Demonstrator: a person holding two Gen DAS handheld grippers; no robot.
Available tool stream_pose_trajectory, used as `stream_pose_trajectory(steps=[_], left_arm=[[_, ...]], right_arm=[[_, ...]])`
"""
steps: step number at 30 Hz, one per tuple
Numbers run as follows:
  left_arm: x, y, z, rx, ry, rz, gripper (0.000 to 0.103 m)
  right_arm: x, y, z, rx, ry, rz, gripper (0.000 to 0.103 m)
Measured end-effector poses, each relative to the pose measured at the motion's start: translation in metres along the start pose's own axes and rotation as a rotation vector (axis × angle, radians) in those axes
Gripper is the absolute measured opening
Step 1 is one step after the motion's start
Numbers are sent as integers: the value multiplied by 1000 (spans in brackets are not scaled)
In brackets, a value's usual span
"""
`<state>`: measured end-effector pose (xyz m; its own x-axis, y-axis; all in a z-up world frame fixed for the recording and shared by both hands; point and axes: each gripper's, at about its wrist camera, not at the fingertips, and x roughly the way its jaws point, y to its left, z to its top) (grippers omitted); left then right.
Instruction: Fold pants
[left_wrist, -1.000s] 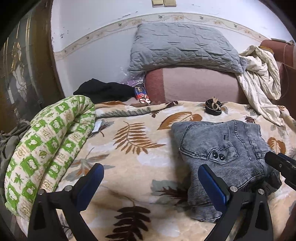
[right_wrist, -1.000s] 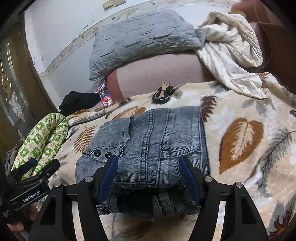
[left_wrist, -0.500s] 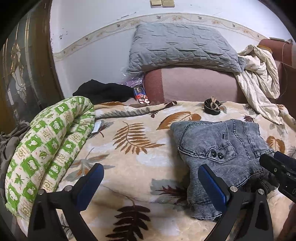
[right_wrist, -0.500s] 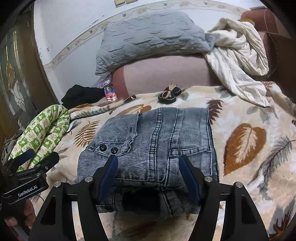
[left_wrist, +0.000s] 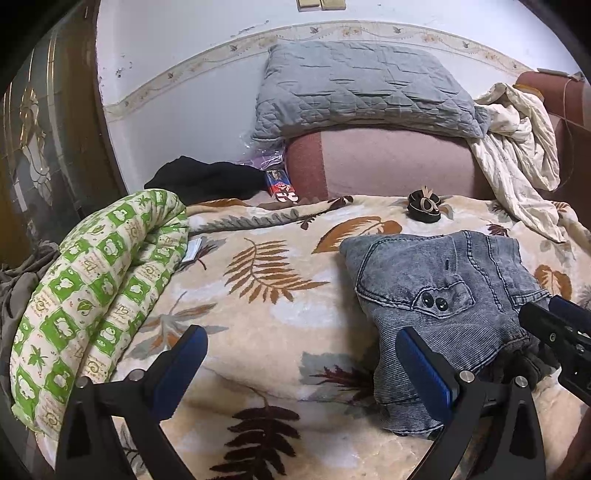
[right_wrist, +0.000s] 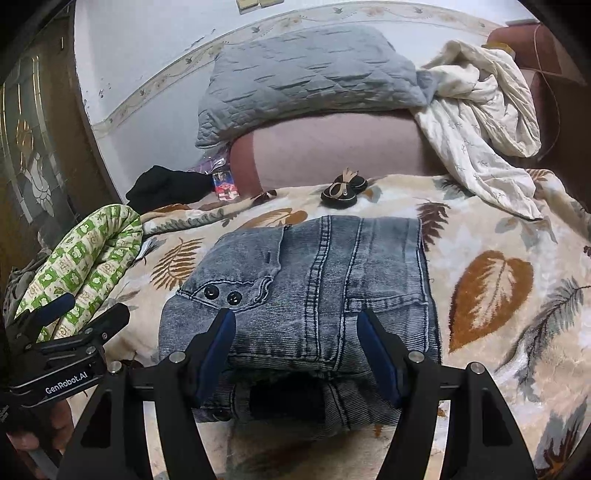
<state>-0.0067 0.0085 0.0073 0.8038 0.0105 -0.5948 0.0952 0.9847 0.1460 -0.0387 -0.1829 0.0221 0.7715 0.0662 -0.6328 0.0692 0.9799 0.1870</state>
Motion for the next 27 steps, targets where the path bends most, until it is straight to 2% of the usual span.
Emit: stream_pose_trajectory(steps=[27], left_arm=[[5,-1,-2,20,15,-1,103]], right_arm=[[5,4,-3,-9,20,4,69]])
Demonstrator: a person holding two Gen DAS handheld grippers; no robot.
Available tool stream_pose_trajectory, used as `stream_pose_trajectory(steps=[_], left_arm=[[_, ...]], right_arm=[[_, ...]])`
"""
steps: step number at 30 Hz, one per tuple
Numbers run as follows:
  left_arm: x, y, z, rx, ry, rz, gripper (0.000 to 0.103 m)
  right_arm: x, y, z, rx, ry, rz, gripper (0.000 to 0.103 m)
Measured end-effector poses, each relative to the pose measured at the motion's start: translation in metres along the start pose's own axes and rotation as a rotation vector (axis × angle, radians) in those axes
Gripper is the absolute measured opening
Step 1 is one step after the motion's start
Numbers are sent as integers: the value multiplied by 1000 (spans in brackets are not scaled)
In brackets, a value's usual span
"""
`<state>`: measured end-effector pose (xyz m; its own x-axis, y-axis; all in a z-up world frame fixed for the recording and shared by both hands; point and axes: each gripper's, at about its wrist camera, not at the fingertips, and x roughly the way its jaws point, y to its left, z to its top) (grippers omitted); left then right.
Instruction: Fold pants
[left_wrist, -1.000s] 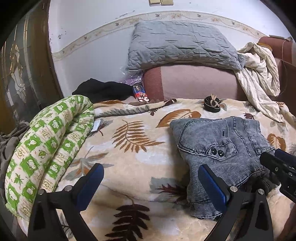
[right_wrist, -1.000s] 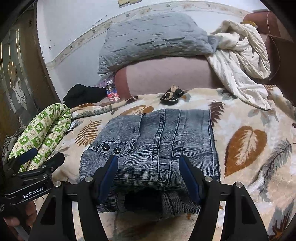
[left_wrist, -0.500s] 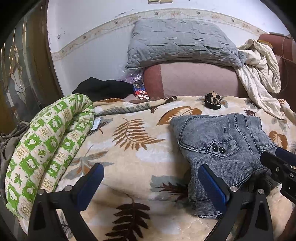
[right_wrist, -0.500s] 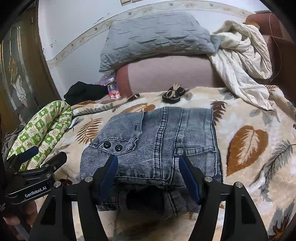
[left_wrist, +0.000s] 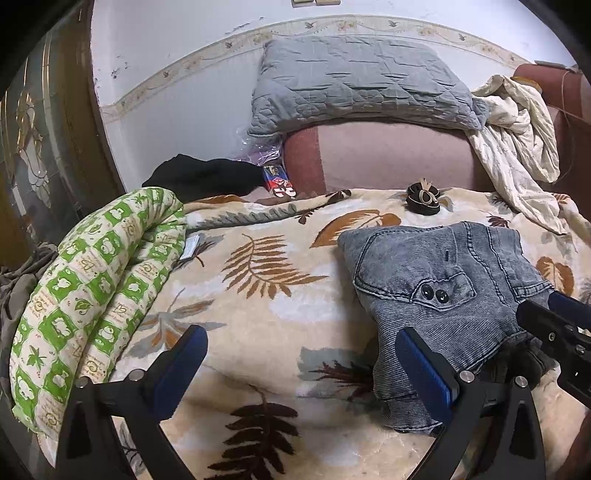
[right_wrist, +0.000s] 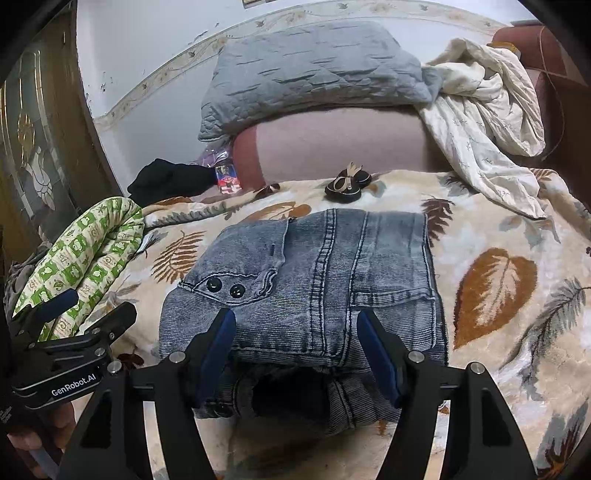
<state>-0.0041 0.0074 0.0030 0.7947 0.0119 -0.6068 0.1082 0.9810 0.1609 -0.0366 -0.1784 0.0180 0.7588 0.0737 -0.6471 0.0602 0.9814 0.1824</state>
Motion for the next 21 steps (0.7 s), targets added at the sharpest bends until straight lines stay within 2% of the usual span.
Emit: stream_pose_trajectory(steps=[21], left_arm=[[1,-1,0,10,6,-7,103]], right_arm=[[1,1,-1,-4,10,4,69]])
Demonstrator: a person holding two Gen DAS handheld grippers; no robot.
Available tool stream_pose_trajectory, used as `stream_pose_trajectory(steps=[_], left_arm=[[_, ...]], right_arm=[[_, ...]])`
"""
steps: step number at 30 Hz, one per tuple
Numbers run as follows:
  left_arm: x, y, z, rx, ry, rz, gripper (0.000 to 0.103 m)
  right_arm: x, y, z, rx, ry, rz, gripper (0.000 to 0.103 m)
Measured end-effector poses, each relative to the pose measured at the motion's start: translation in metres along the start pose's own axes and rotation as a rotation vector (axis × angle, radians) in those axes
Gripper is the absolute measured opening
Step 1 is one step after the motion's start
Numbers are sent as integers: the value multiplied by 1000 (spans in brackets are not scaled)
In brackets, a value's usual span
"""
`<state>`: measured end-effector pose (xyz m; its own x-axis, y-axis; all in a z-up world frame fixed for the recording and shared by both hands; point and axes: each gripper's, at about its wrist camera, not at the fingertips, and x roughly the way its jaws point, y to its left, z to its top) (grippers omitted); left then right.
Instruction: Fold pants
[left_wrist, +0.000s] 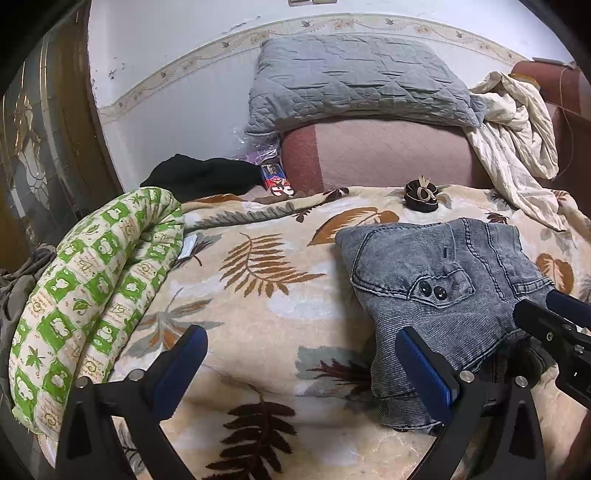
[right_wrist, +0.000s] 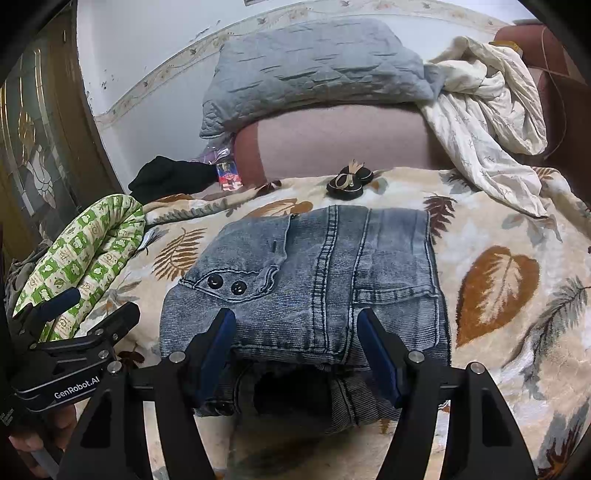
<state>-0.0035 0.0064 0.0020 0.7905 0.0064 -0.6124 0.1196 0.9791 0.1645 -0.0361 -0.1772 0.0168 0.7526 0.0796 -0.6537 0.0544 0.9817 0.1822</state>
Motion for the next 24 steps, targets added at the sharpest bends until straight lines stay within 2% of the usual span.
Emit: stream_pose_trajectory(steps=[24], left_arm=[[2,-1,0,7,7,-5,103]], right_arm=[[2,0,-1,-6,12,6,69]])
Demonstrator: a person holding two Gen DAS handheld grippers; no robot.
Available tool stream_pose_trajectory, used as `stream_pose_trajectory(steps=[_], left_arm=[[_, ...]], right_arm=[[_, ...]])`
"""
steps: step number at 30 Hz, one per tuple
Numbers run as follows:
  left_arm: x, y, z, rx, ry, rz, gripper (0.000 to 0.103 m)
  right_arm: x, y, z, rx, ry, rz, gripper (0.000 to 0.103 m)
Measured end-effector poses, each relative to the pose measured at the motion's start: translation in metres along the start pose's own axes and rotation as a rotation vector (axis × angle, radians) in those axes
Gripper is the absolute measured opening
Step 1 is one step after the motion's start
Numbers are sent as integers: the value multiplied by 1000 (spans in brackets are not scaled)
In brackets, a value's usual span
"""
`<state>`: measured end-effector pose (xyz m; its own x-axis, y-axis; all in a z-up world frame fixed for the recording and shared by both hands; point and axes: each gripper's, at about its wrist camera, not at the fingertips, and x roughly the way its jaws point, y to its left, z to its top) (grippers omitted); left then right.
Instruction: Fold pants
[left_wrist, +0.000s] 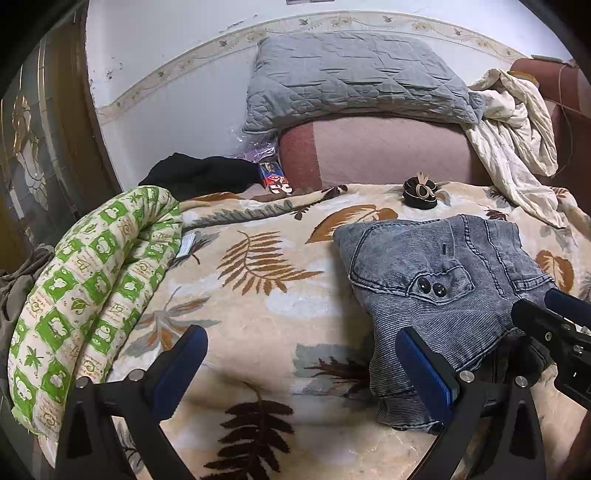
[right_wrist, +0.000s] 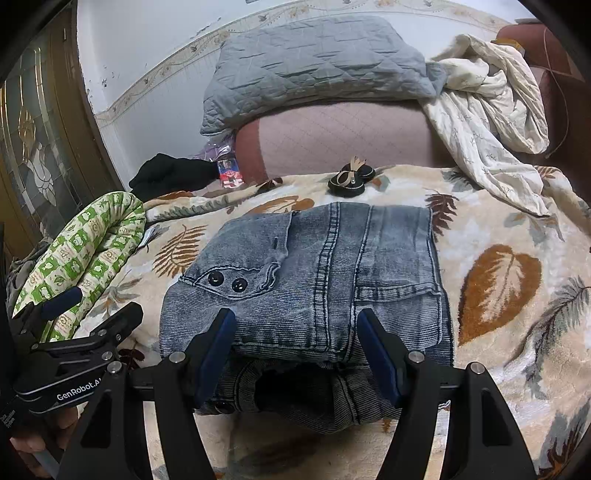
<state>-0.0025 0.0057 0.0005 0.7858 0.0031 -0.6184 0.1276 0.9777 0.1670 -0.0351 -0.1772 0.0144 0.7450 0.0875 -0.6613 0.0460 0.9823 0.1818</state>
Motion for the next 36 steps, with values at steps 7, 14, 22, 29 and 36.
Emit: stream_pose_trajectory(steps=[7,14,22,29,36], left_arm=[[-1,-1,0,4,0,-2,103],[-1,-1,0,5,-1,-2,103],[-2,-2,0,6,-1,-3,103],[-3,-4,0,13,-1,-3,103],[-4,-5,0,18,-1,-4,103]], right_arm=[[0,1,0,-4,3,1,69],[0,2,-1,-4,5,1,69],[0,1,0,-6,7,2,69],[1,2,-1,-10,10,4,69],[2,2,-1,-11,12,5,69]])
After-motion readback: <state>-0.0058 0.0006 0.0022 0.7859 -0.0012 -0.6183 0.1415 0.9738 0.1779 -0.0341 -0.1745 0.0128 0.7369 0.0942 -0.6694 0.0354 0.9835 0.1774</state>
